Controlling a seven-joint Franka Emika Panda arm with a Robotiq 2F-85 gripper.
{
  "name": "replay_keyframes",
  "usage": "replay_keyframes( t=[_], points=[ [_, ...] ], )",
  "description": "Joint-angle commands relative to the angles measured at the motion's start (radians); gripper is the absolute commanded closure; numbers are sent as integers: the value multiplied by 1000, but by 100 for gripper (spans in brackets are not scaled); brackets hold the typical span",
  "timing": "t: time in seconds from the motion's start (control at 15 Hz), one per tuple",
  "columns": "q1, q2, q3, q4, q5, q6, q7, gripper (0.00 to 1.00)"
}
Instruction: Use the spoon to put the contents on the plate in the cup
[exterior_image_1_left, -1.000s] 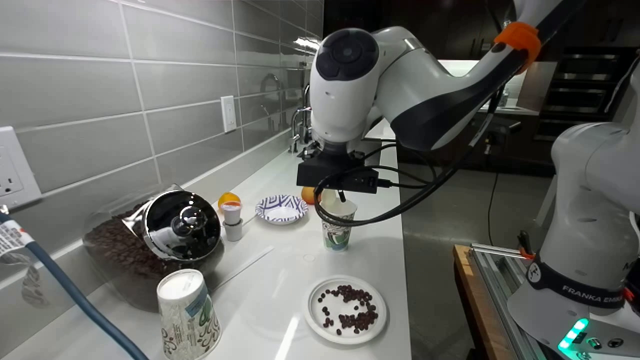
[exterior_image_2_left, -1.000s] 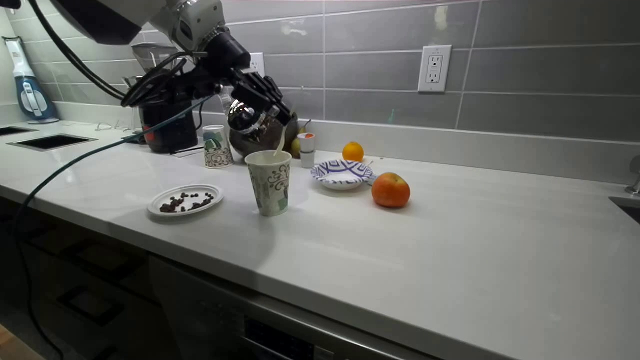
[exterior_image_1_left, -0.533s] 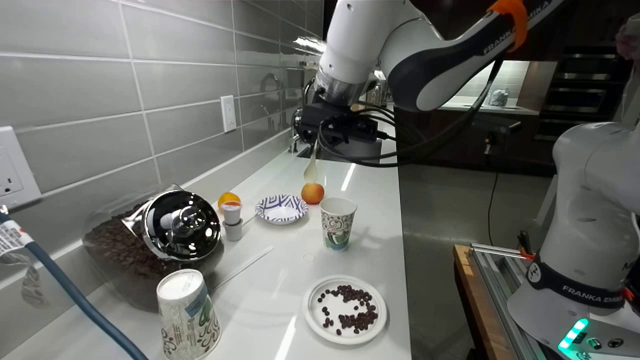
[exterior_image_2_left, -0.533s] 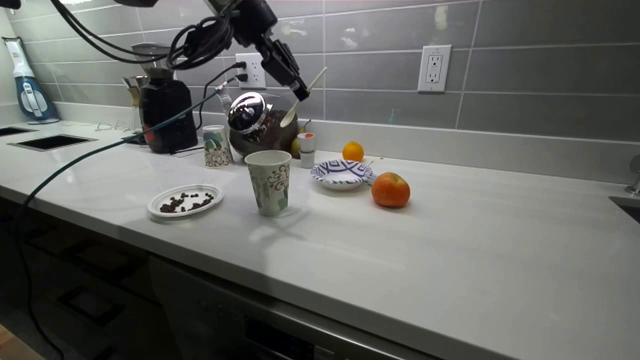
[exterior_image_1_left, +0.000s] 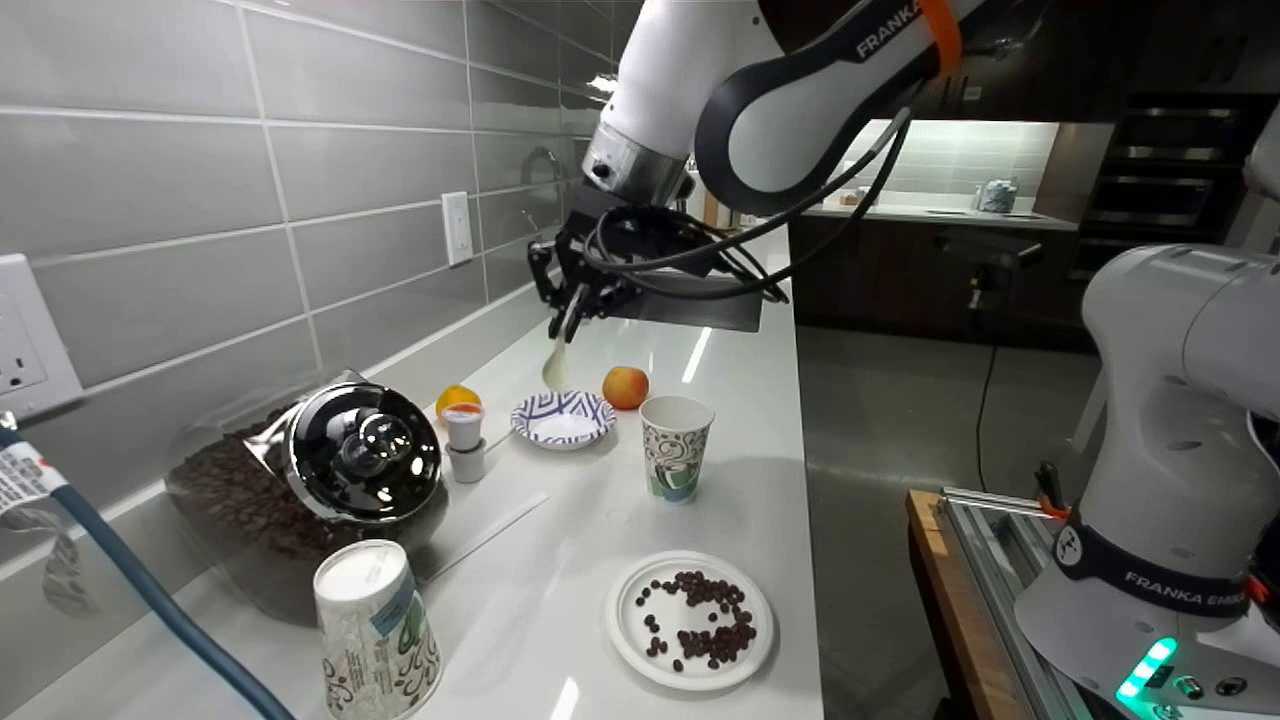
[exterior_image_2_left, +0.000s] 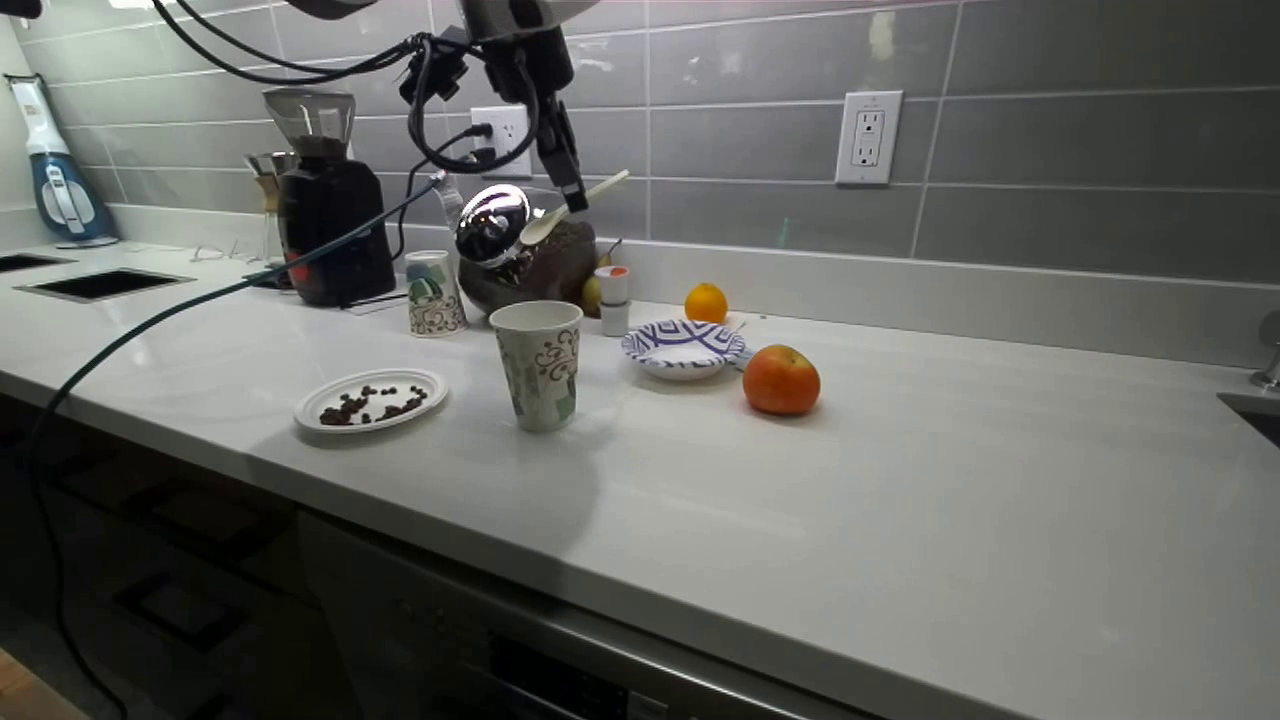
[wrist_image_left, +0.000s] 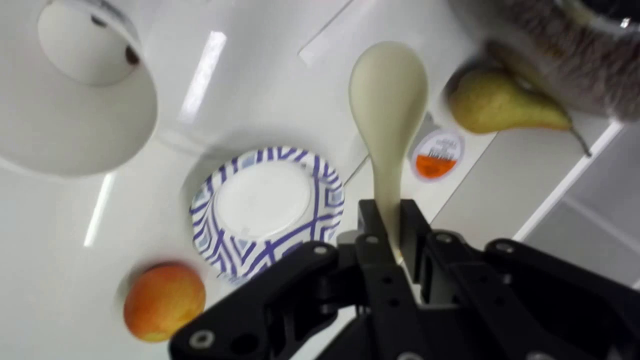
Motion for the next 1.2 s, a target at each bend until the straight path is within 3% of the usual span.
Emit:
replay_keyframes(
  t=[0.0, 0.13, 0.33, 0.4, 0.47, 0.53, 0.6, 0.73, 0.87, 1.13],
  points=[
    [-94, 27, 121, 6, 88, 9, -64, 87],
    [-57, 49, 113, 14, 111, 15, -72, 87],
    [-57, 51, 105, 19, 113, 15, -78, 87],
    [-57, 51, 103, 19, 113, 15, -80, 97],
    [-83, 74, 123, 41, 84, -20, -43, 97],
    [-88, 86, 156, 68, 244, -105, -150, 97],
    [-125, 101, 189, 85, 244, -151, -134, 97],
    [-157, 135, 234, 137, 350, -296, -209, 97],
    [-188, 176, 263, 184, 378, -380, -219, 97],
    [-215, 268, 290, 235, 325, -399, -180, 97]
  ],
)
